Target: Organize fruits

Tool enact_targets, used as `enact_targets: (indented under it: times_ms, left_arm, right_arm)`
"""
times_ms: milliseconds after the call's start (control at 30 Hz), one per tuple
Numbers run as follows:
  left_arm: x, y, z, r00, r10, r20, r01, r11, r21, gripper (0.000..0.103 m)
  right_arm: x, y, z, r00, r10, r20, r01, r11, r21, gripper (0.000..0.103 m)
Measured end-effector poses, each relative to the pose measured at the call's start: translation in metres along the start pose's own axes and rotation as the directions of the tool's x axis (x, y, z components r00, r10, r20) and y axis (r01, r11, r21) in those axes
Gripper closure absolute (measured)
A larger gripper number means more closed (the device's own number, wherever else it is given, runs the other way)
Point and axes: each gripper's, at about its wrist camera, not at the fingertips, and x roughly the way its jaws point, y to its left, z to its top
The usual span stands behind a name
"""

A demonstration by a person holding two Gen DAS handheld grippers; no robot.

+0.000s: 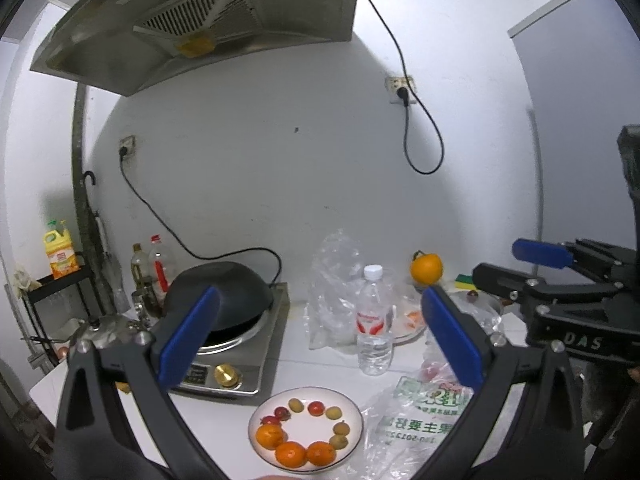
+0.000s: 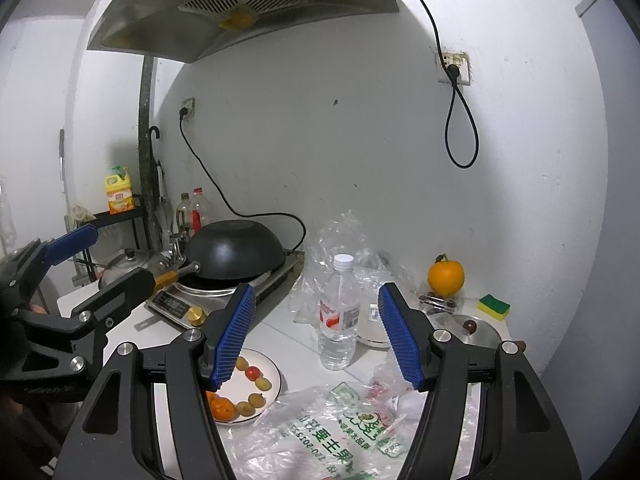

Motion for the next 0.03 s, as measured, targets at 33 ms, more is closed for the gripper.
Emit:
enact_targets:
  times_ms: [33]
  left_arm:
    - [0.0002, 0.002, -0.0006, 1.0, -0.012, 0.002, 0.012, 1.0, -0.006, 0.001]
  right_arm:
    - [0.0016, -0.0004, -0.0009, 1.0, 0.001, -0.003, -0.001, 1.0, 0.001, 0.036]
